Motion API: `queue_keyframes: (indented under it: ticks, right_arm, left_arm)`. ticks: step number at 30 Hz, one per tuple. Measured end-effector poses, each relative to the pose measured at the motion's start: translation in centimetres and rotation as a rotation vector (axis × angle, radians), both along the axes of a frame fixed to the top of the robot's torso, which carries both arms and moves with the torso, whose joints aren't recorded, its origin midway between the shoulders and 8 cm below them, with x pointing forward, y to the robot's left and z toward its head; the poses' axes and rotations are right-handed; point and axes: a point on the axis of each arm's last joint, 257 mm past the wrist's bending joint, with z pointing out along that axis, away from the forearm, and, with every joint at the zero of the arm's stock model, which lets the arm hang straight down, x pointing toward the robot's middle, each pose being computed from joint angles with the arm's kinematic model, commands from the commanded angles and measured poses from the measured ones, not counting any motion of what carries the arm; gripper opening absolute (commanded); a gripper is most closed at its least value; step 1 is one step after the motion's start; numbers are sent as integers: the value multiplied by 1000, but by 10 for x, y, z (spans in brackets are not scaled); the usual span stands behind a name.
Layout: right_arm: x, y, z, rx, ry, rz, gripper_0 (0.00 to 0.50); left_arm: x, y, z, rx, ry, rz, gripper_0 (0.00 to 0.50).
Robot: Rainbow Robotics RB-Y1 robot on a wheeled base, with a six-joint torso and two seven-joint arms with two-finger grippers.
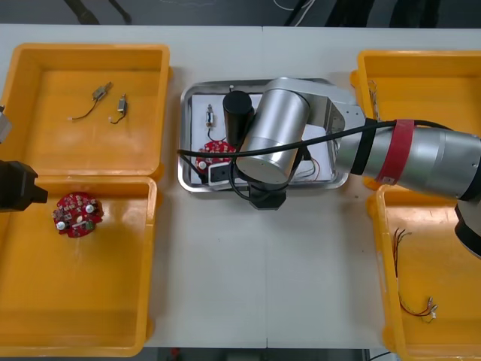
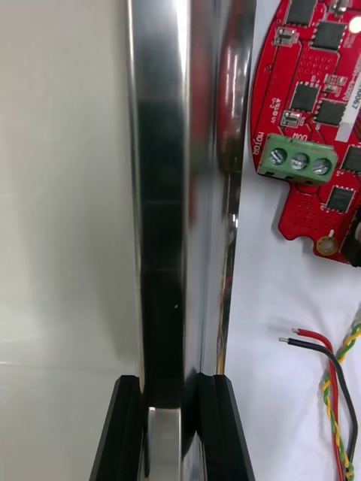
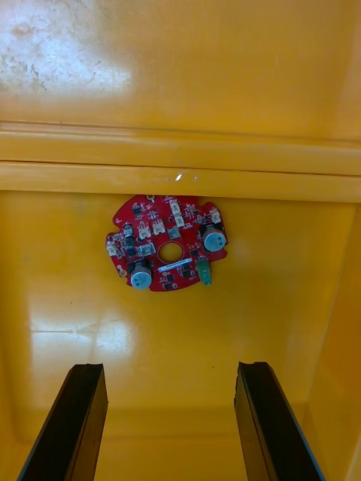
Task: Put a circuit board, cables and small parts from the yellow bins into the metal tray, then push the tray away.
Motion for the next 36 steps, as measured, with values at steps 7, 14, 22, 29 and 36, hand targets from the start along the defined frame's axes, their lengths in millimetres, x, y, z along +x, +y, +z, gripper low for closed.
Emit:
queue_keyframes:
  ticks: [7,14,22,29,36]
  right_arm:
    - [21,7,9,45,-19,17,0]
    - [36,7,17,63,-48,9,0]
    - [56,2,26,58,-83,20,0]
    - [72,1,34,82,-116,13,0]
    - [84,-7,39,69,-122,16,0]
  left_arm:
    - [0,0,0,0,0,0,500]
    - [0,0,0,0,0,0,500]
    - [0,0,0,0,0,0,500]
    - [0,0,0,0,0,0,500]
    - [0,0,0,0,0,0,500]
